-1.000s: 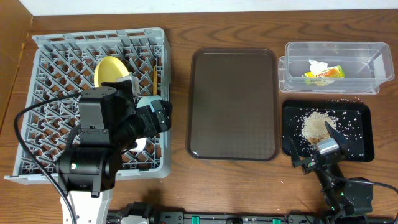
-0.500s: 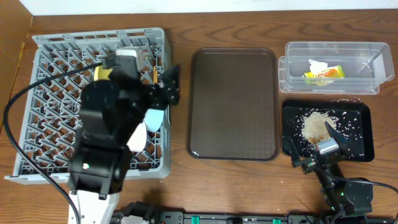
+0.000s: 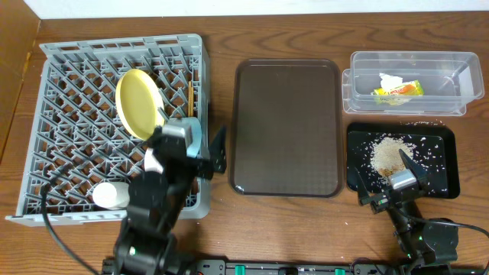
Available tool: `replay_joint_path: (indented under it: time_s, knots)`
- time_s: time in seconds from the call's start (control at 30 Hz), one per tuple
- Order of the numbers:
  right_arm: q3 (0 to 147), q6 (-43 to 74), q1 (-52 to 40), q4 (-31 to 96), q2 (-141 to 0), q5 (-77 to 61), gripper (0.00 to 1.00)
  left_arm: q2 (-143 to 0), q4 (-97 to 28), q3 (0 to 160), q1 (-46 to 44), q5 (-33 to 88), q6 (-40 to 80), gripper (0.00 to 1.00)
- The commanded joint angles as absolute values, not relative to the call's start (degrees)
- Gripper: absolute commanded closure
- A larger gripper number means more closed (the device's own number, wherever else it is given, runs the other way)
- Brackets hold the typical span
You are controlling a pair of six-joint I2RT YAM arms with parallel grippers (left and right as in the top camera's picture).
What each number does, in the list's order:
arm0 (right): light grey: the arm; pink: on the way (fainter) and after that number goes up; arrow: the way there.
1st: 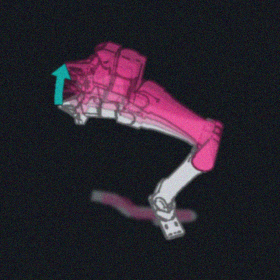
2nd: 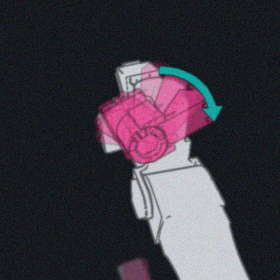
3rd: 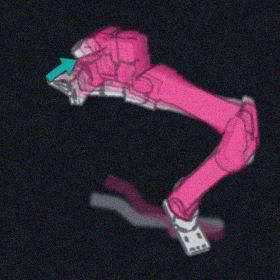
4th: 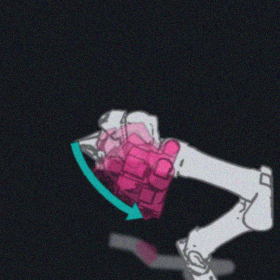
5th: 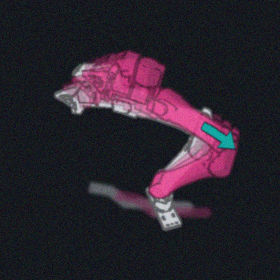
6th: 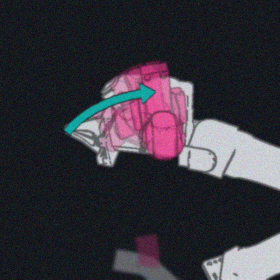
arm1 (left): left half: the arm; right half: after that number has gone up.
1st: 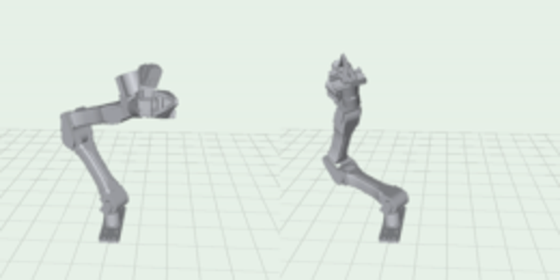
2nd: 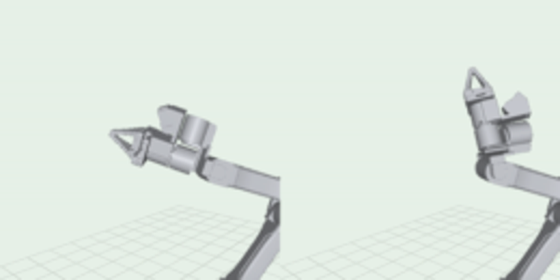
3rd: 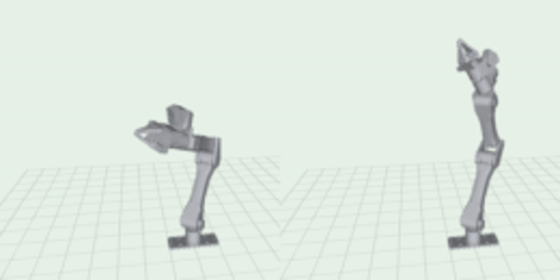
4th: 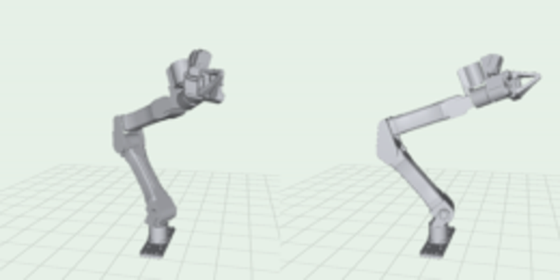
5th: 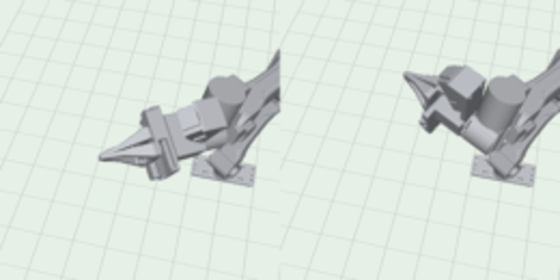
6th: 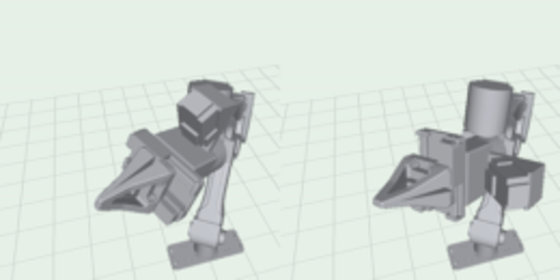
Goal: Sort waste into correct bins and load items into the dishwasher
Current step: 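Withdraw the left gripper from the rack toward the front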
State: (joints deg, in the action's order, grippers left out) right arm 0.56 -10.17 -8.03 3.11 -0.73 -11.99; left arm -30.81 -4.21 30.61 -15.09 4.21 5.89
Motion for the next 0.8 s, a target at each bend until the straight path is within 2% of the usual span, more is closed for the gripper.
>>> replay_joint_path:
  time_s: [0.0,0.33,0.57,0.77]
  knots:
    - [0.3,-10.8,-7.2,3.0,-0.6,-12.3,0.01,-22.8,-3.7,24.5,-14.2,0.4,5.0,0.03]
    - [0.3,-10.8,-7.2,3.0,-0.6,-12.3,0.01,-3.4,-3.7,8.3,-13.3,0.4,5.0,0.03]
    - [0.3,-10.8,-7.2,3.0,-0.6,-12.3,0.01,-0.1,-0.8,0.3,-13.3,0.4,5.0,0.03]
    - [0.3,-10.8,-7.2,3.0,-0.6,-12.3,0.01,-0.1,-3.7,0.2,-13.3,0.4,4.9,0.02]
